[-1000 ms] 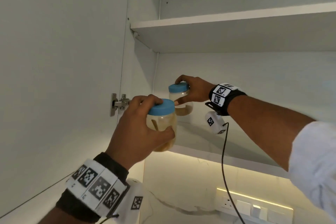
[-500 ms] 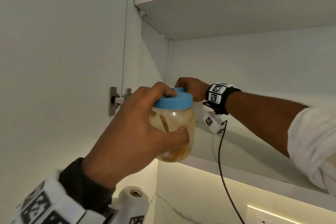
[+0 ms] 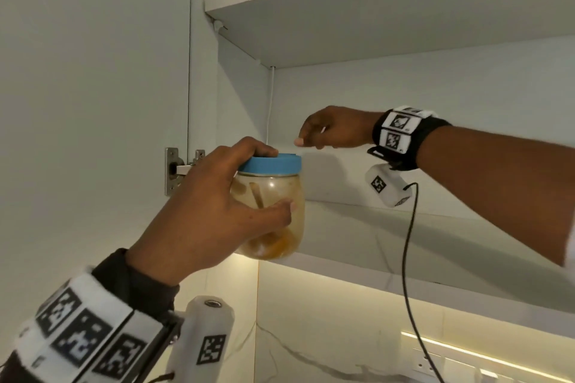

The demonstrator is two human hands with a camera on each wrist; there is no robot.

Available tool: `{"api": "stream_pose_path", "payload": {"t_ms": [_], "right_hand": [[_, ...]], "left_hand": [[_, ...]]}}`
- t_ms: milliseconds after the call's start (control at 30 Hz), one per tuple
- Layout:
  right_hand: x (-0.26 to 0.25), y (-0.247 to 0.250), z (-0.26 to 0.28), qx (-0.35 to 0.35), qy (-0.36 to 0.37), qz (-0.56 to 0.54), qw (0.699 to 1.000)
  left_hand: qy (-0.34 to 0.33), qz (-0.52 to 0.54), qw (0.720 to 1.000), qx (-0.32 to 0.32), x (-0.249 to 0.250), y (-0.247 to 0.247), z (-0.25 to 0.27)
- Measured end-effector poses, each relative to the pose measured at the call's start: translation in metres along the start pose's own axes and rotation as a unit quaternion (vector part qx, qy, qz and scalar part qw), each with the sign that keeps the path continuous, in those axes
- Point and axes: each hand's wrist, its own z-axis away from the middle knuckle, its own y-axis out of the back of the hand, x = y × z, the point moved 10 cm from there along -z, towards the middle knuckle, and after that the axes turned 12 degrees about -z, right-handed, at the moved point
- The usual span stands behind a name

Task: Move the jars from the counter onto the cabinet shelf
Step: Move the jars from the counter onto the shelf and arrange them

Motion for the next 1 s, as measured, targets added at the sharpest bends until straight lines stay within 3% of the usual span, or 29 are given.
{"api": "stream_pose_path", "payload": {"t_ms": [167, 300, 367, 500, 767, 833, 1000], "right_hand": [[-0.066, 0.014, 0.082, -0.003, 0.017, -0.188, 0.982], [-0.104, -0.023, 0.131, -0.099, 0.011, -0.179, 0.979], [-0.111, -0.037, 0.139, -0.109, 0.01, -0.135, 0.985], [-0.104, -0.036, 0.136, -0.053, -0.024, -0.131, 0.99], [-0.091, -0.032, 0.116, -0.023, -0.047, -0.131, 0.99], [-0.078, -0.014, 0.106, 0.008, -0.063, -0.144, 0.987], [-0.029, 0.039, 0.075, 0.119, -0.107, -0.126, 0.979]], "left_hand": [[-0.003, 0.002, 1.0, 0.0, 0.001, -0.002, -0.001], [-0.01, 0.012, 1.0, 0.016, 0.006, -0.004, -0.005], [-0.014, 0.016, 0.999, 0.029, 0.008, -0.005, -0.005], [-0.014, 0.03, 0.998, 0.056, 0.014, -0.006, -0.002], [0.019, 0.059, 0.995, 0.081, 0.007, -0.009, 0.006], [0.026, 0.062, 0.996, 0.058, 0.004, -0.014, 0.011], [0.029, -0.036, 0.997, -0.069, -0.008, -0.045, 0.023]]}}
